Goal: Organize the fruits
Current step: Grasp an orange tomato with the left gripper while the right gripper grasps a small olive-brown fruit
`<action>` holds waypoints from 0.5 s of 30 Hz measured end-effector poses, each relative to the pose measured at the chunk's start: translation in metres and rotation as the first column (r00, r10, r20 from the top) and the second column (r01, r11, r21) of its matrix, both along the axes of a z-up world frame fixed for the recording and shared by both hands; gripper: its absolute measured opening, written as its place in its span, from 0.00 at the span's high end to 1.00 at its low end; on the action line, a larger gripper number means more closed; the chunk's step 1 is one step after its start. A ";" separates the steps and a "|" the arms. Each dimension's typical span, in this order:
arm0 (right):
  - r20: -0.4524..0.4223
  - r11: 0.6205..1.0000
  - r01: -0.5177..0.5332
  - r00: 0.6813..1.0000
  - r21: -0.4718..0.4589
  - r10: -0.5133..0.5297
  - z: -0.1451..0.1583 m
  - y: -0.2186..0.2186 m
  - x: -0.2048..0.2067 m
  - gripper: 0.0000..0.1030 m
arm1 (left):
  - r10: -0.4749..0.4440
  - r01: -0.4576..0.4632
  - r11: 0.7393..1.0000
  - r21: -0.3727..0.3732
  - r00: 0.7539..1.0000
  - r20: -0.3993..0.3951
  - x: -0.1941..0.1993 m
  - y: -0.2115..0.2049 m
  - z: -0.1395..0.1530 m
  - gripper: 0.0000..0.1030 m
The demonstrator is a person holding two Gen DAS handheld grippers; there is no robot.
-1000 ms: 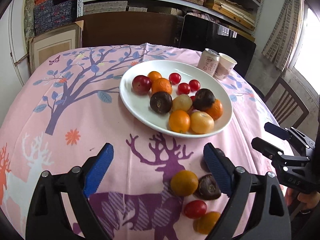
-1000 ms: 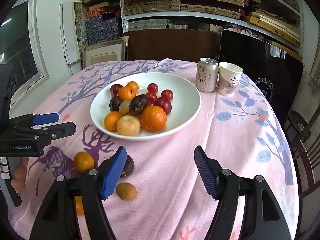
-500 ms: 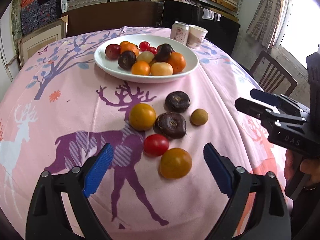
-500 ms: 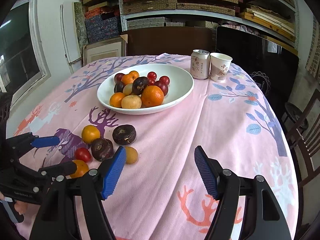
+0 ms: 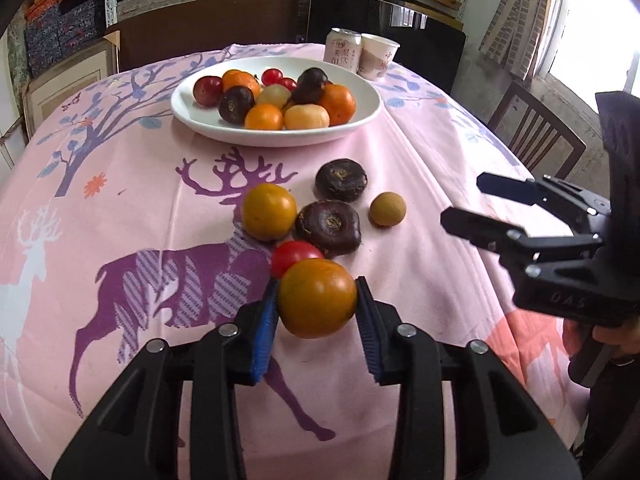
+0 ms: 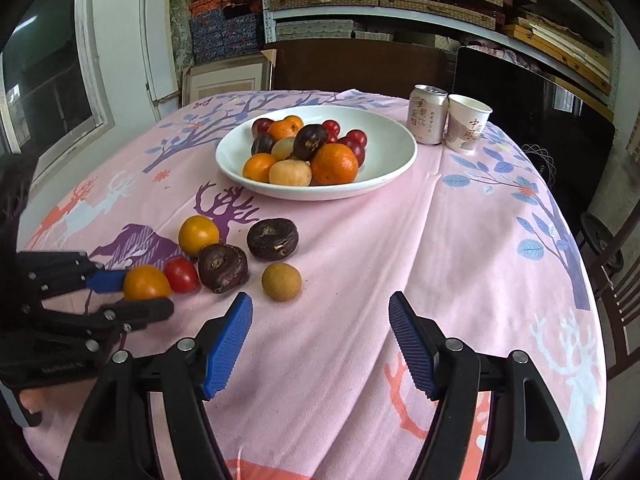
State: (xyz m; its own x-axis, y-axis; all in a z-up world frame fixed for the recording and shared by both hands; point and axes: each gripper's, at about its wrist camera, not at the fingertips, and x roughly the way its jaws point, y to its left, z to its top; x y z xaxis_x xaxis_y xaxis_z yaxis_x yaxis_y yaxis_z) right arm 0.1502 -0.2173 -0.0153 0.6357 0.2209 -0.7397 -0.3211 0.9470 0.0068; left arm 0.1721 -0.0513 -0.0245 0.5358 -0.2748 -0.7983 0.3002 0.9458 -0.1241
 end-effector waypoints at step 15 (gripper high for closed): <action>-0.101 0.996 -0.065 0.993 -0.066 0.058 -0.032 0.044 0.039 0.72 | 0.085 -0.085 0.996 -0.020 0.996 -0.013 0.018 0.041 0.004 0.65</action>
